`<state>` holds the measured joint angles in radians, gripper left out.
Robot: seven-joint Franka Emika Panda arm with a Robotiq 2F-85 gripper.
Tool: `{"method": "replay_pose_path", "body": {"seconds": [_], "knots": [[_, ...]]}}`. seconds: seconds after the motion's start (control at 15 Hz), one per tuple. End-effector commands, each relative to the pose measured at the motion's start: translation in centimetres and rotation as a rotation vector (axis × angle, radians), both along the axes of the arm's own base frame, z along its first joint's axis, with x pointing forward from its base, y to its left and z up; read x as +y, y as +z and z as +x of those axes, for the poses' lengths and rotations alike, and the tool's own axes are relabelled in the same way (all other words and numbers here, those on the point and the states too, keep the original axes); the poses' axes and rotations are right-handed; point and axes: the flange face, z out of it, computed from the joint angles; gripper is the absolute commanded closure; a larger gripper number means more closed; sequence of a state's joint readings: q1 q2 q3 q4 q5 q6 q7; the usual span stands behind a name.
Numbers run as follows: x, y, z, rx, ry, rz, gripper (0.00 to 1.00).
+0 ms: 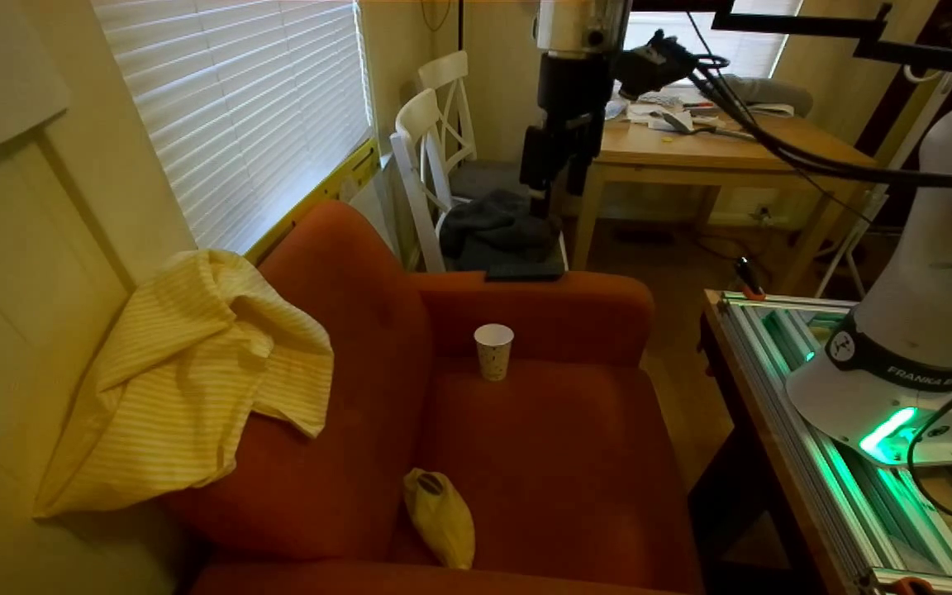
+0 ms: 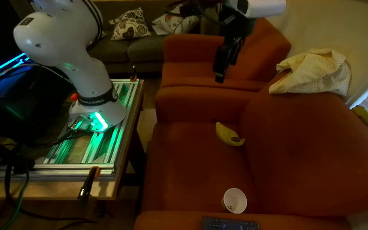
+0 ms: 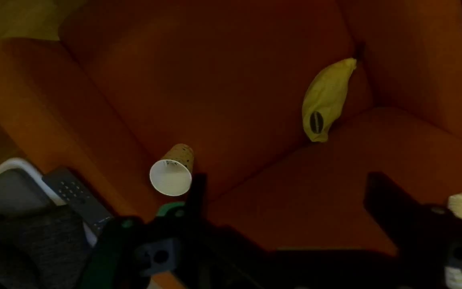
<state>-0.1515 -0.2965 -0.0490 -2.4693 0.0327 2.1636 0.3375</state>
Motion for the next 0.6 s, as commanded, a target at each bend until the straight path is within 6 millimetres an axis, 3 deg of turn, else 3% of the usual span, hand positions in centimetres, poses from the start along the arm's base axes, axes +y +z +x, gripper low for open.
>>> {"method": "replay_pose_path", "body": {"seconds": [0.0, 0.07, 0.13, 0.27, 0.53], "knots": [[-2.5, -4.1, 0.5, 0.005, -0.070, -0.038, 0.00], [-3.0, -4.8, 0.7, 0.019, -0.115, -0.016, 0.00], [-2.1, -3.4, 0.3, 0.010, -0.061, -0.005, 0.00], [-2.5, -4.3, 0.4, 0.026, -0.069, -0.003, 0.00], [-2.3, -3.8, 0.6, 0.015, -0.063, -0.005, 0.00]]}}
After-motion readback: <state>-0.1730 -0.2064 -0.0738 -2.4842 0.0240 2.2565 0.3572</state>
